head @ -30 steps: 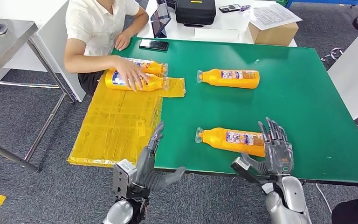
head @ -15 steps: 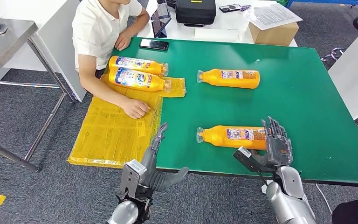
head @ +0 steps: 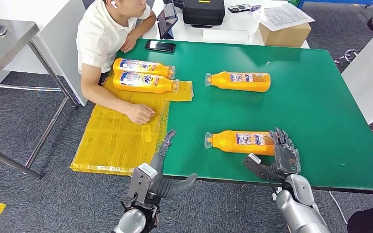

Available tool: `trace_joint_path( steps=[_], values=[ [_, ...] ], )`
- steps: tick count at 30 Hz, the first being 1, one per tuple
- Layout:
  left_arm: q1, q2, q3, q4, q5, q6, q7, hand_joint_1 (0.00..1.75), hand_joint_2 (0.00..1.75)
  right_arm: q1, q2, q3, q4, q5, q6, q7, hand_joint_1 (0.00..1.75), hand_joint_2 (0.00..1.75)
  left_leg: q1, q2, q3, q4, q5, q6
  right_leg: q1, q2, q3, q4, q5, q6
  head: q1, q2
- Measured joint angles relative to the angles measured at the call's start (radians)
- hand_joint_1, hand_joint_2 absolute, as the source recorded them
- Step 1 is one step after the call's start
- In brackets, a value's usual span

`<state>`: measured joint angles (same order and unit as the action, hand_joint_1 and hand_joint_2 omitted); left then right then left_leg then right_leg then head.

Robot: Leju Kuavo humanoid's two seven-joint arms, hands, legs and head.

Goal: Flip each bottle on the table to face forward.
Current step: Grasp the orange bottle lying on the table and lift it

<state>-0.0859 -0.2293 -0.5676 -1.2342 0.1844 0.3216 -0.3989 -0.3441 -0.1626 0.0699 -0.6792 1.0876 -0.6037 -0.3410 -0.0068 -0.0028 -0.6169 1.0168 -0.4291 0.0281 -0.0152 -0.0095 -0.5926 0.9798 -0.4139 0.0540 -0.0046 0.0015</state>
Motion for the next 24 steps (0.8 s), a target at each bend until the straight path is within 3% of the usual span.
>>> trace_joint_path(
  steps=[9,24],
  values=[
    [-0.015,-0.001,-0.017,0.0,0.022,-0.03,0.014,0.0,1.75,-0.055,-0.026,0.054,0.049,-0.015,0.077,0.036,0.0,0.0,0.0,0.0,0.001,0.0,0.0,0.0,0.0,0.0,0.001,0.0,0.0,0.0,0.0,0.0],
    [-0.041,-0.006,-0.03,0.003,0.113,-0.091,0.042,0.0,1.75,-0.149,-0.022,0.149,0.157,0.048,0.093,0.085,0.0,0.0,0.0,0.001,0.002,0.0,0.0,0.0,0.0,0.001,0.002,0.0,0.001,0.0,0.0,0.0]
  ],
)
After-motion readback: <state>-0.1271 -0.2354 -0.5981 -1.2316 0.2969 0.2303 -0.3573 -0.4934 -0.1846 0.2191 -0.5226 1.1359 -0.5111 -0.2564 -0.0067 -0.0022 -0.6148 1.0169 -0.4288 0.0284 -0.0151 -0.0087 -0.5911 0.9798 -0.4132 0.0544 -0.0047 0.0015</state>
